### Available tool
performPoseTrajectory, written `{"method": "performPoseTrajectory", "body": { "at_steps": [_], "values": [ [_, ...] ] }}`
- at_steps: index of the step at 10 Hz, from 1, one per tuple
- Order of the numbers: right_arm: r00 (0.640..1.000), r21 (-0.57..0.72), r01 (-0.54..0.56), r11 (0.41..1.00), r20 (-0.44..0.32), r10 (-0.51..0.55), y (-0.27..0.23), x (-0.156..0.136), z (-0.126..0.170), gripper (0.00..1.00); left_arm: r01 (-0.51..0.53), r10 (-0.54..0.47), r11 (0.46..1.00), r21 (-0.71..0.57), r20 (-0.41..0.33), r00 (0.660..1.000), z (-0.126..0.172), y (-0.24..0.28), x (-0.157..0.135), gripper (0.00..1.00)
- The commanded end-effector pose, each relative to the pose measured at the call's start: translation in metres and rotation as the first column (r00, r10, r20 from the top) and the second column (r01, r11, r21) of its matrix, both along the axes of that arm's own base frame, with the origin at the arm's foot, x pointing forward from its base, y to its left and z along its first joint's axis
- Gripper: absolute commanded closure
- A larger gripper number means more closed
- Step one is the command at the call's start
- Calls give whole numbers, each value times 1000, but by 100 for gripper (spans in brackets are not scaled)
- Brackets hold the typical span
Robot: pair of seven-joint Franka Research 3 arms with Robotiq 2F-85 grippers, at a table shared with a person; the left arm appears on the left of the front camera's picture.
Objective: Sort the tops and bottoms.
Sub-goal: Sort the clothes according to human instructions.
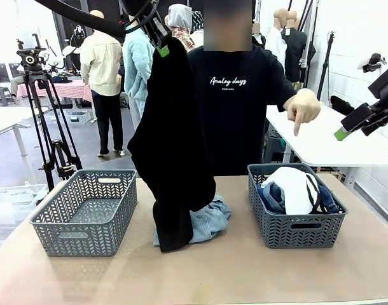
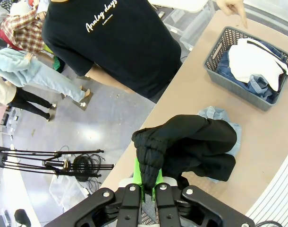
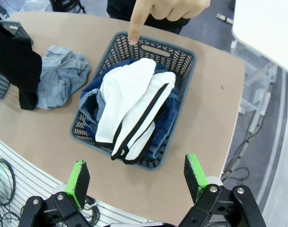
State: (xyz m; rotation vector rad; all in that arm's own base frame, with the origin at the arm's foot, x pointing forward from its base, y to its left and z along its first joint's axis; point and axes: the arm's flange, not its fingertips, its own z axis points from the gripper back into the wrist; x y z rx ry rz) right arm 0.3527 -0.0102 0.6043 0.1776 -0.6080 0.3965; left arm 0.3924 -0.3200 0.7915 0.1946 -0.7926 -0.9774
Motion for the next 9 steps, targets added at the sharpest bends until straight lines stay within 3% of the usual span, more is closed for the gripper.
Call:
{"method": "performPoseTrajectory", "body": {
  "at_steps": [1,3,6,9],
  "values": [
    [1000,-7,6,1000,-10,-6,0,0,-1,0,-1,1,1000,-1,9,1000,4,2,-3,100],
    [1000,0,0,1000,0,0,0,0,0,0,-1,1,1000,-1,9,1000,4,2,-3,100],
    [1000,38,8,999,-8,-7,-34,-33,40,0,-1,1,1000,-1,9,1000,4,2,-3,100],
    [998,139,-18,990,-59,27,-75,-54,38,0,-1,1,1000,-1,9,1000,4,2,-3,100]
  ]
}}
